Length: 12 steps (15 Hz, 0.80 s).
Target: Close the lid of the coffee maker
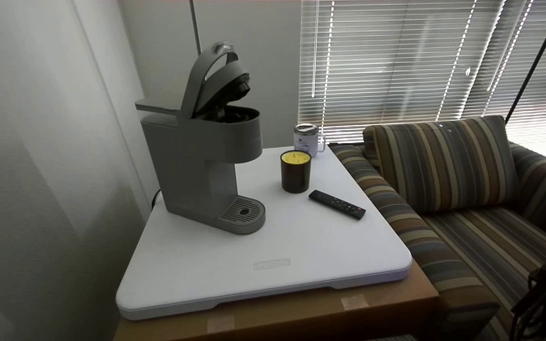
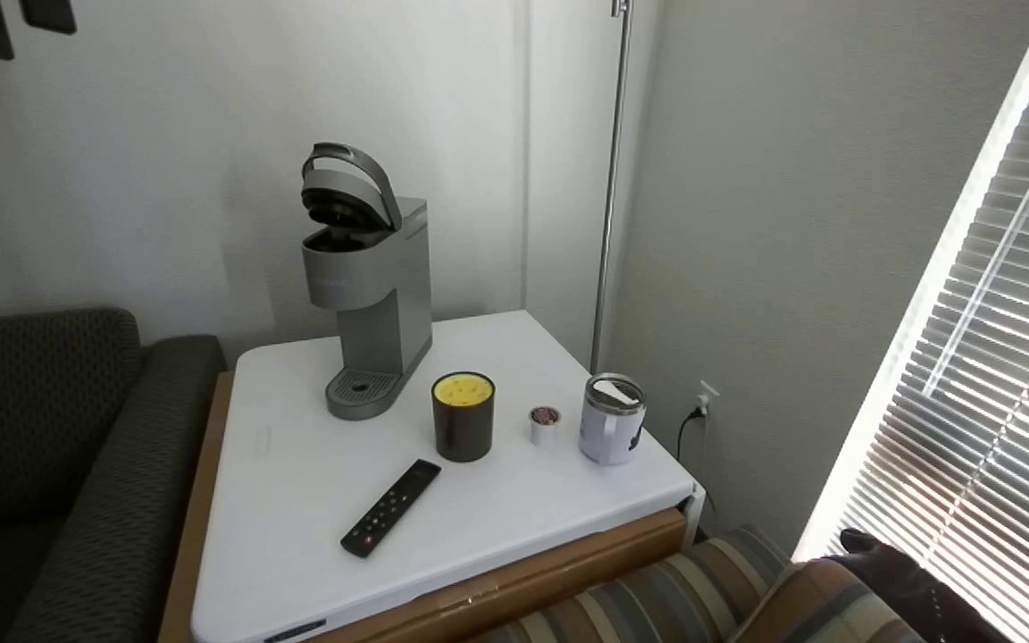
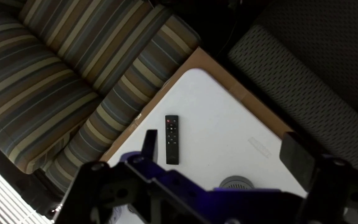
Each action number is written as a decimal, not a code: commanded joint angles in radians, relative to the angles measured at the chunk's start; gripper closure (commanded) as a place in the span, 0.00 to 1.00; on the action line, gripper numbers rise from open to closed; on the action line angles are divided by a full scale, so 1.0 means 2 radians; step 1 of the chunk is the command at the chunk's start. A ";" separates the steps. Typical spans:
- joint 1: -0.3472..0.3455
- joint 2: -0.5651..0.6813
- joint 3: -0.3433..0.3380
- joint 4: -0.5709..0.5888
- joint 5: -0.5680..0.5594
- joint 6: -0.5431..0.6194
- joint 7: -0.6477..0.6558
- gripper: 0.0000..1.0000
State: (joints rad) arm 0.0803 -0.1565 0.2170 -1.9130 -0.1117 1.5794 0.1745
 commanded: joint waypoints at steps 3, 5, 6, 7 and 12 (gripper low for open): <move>0.006 0.084 -0.025 0.098 0.033 -0.019 -0.038 0.00; 0.010 0.073 -0.026 0.078 0.024 -0.005 -0.026 0.00; 0.010 0.078 -0.027 0.084 0.025 -0.005 -0.027 0.00; 0.010 0.080 -0.028 0.087 0.025 -0.006 -0.028 0.00; 0.013 0.088 -0.027 0.098 0.023 -0.001 -0.018 0.00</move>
State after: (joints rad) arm 0.0899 0.0018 0.1797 -1.7397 -0.0626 1.5714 0.1286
